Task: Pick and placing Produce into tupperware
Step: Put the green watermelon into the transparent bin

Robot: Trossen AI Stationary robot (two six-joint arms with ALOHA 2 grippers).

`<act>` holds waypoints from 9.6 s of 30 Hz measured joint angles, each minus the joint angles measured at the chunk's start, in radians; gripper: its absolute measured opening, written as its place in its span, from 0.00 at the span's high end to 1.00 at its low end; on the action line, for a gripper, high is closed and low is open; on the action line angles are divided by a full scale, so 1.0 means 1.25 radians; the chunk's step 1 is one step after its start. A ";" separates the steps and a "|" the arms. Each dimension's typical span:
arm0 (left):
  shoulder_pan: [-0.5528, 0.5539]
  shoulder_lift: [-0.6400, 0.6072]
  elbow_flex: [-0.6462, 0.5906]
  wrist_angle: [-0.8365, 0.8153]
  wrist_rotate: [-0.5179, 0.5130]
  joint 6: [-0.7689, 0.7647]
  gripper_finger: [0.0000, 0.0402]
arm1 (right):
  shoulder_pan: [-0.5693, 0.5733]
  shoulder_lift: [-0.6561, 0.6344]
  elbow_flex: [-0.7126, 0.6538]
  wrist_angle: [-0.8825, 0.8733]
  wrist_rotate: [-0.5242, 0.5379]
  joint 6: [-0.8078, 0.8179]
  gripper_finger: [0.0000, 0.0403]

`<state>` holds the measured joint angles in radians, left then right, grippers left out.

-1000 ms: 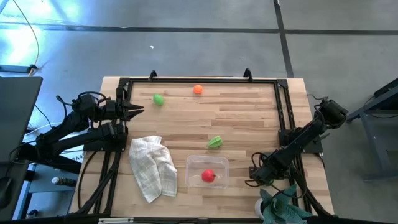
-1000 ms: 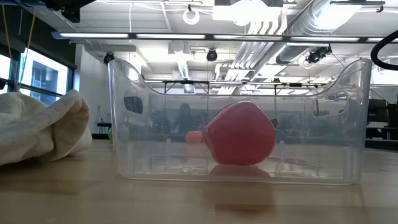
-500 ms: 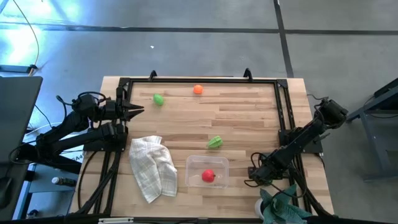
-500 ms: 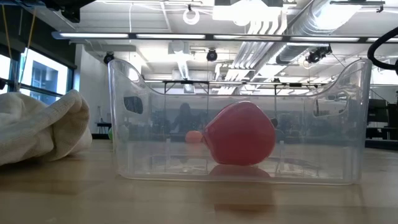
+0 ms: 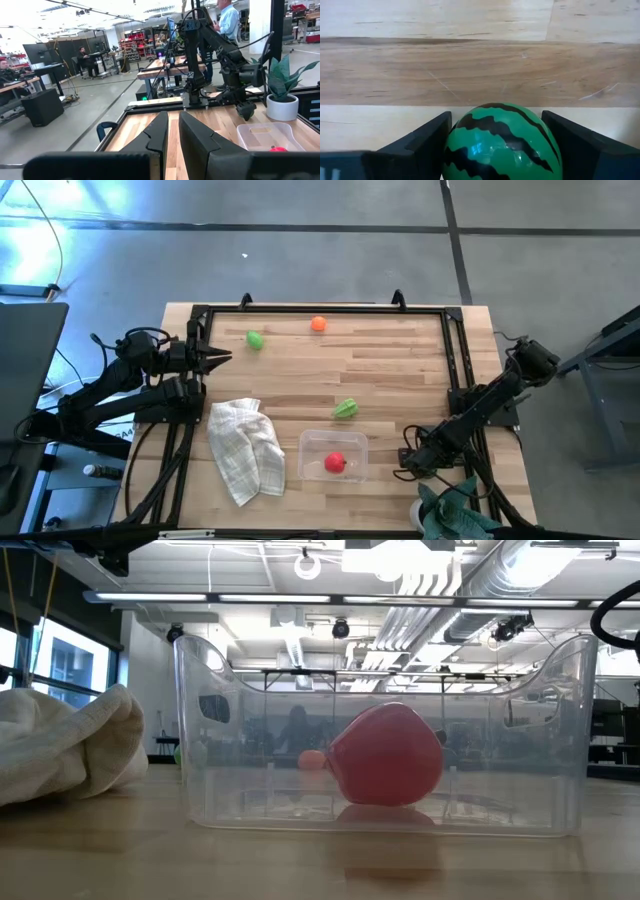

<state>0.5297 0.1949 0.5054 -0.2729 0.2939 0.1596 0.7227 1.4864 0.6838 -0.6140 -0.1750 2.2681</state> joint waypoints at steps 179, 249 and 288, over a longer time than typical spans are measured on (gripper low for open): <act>0.000 0.000 0.000 0.000 0.000 0.000 0.91 | -0.281 0.558 0.903 -0.146 0.215 -1.476 0.31; 0.000 0.000 0.000 0.000 0.000 0.000 0.91 | -0.360 0.529 0.791 -0.123 0.273 -1.507 0.31; 0.000 0.000 0.000 0.000 0.000 0.000 0.91 | -0.258 0.544 0.788 -0.116 0.172 -1.543 0.27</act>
<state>0.5297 0.1951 0.5053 -0.2730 0.2943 0.1596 0.4004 2.1658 1.6684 -0.7589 0.0399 0.3389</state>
